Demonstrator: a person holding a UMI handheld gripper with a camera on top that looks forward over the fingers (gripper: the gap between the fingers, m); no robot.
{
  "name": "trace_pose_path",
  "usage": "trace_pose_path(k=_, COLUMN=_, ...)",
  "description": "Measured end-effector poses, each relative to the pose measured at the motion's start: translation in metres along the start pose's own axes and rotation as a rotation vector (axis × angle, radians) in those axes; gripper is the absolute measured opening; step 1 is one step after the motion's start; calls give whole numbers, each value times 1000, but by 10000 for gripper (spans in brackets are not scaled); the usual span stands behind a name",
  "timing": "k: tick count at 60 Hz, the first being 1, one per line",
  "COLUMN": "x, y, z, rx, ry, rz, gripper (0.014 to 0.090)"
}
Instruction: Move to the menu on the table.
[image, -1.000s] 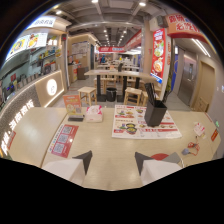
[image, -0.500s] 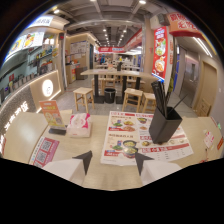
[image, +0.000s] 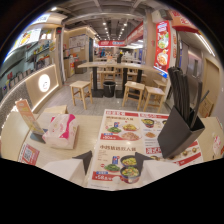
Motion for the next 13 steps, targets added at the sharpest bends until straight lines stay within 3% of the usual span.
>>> trace_pose_path(k=13, x=-2, y=-5, z=3, rx=11, ry=-8, rz=-5, gripper=845)
